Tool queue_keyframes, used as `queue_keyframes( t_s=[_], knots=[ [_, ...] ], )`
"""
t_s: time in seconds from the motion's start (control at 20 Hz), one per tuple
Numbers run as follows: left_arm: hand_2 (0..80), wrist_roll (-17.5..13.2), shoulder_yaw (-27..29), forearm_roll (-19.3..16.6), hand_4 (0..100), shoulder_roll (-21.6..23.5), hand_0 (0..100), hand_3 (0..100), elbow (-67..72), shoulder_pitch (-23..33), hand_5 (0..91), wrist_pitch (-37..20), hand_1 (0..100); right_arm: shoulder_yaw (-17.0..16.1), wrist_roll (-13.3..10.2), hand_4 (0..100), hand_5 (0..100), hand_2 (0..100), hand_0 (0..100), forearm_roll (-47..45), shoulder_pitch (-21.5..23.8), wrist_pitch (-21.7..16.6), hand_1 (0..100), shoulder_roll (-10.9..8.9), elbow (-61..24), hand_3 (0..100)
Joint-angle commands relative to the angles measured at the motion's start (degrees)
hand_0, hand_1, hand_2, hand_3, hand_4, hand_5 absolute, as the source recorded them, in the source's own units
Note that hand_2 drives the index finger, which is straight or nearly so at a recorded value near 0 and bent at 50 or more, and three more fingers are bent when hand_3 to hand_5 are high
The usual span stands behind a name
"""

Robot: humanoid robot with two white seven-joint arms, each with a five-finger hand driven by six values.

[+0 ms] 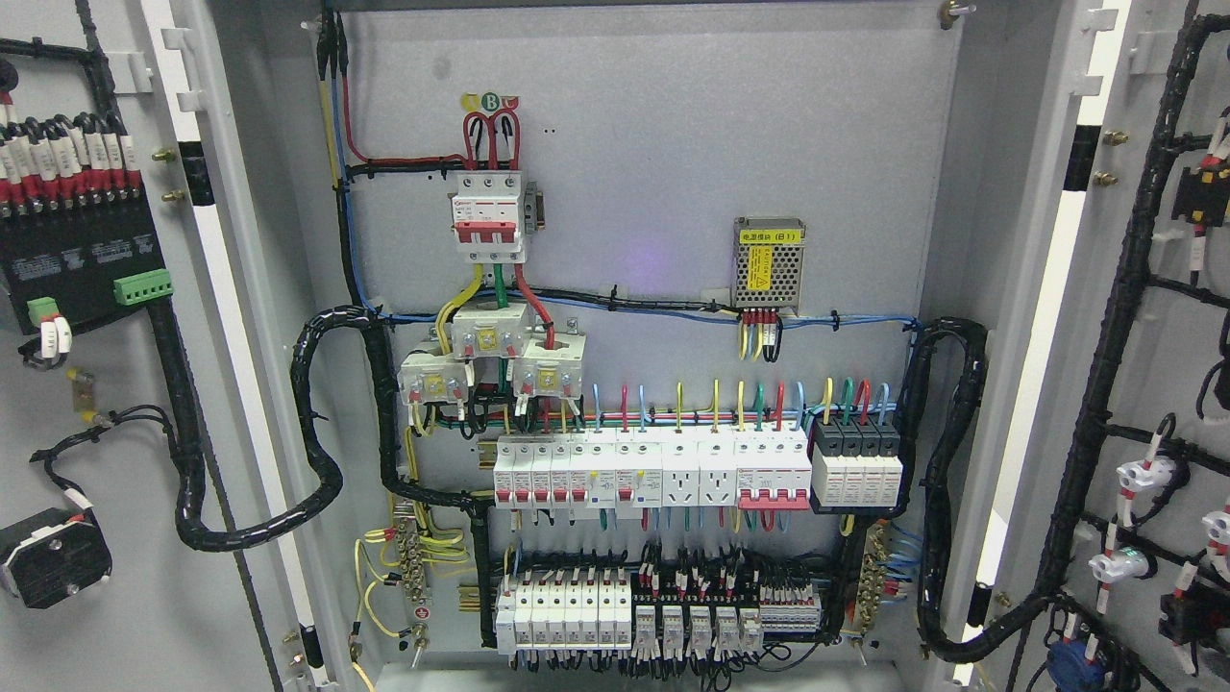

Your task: Open door with both hands

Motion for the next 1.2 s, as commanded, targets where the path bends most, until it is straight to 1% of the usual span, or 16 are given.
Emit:
queue_keyframes(
  t_s=[0.0,0.2,0.3,0.35,0.5,0.65,0.8,0.9,1.0,1.15],
  knots=[
    [0.0,0.1,0.5,0.7,4,1.3,0,0,3.6,-1.3,0.0,-8.3,0,-0.1,0.3,0,0,0,0,-1.4,-0.6,0.1,0,-2.35,1.1,0],
    [0.0,0.1,0.2,0.6,4,1.3,0,0,5.5,-3.3,0.0,-5.9,0,0.1,0.5,0,0,0,0,-2.4,-0.5,0.1,0,-2.43,1.8,0],
    [0.0,0.1,-0.2,0.6,4,1.3,0,0,6.5,-4.1,0.0,-5.0,0,-0.1,1.9,0,0,0,0,-2.5,-0.4,0.1,0,-2.43,2.3,0],
    [0.0,0.1,-0.4,0.6,4,1.3,0,0,6.9,-4.6,0.0,-4.4,0,-0.2,2.2,0,0,0,0,-2.5,-0.3,0.1,0,-2.43,2.4,0],
    [0.0,0.1,-0.9,0.5,4,1.3,0,0,7.8,-5.9,0.0,-2.7,0,-0.3,2.3,0,0,0,0,-2.5,-0.3,0.1,0,-2.43,2.5,0],
    [0.0,0.1,-1.6,0.2,4,1.3,0,0,8.7,-6.8,0.0,-2.2,0,-0.2,2.3,0,0,0,0,-2.5,-0.4,0.1,0,-2.43,3.5,0],
    [0.0,0.1,-1.6,0.0,4,1.3,0,0,9.5,-6.9,0.0,0.5,0,0.1,2.3,0,0,0,0,-3.9,-0.5,0.1,0,-2.52,4.2,0],
    [0.0,0.1,-1.8,-0.1,4,1.3,0,0,10.0,-7.5,0.0,2.4,0,0.0,2.3,0,0,0,0,-4.0,-0.5,0.1,0,-3.48,4.6,0],
    [0.0,0.1,-3.7,-0.2,4,1.2,0,0,10.9,-8.7,0.0,3.0,0,-0.1,2.3,0,0,0,0,-4.1,-0.5,0.1,0,-3.84,4.9,0],
    [0.0,0.1,-4.2,-0.3,4,1.2,0,0,13.1,-10.4,0.0,3.3,0,-0.1,2.4,0,0,0,0,-4.1,-0.7,0.1,0,-4.45,5.4,0]
  ],
)
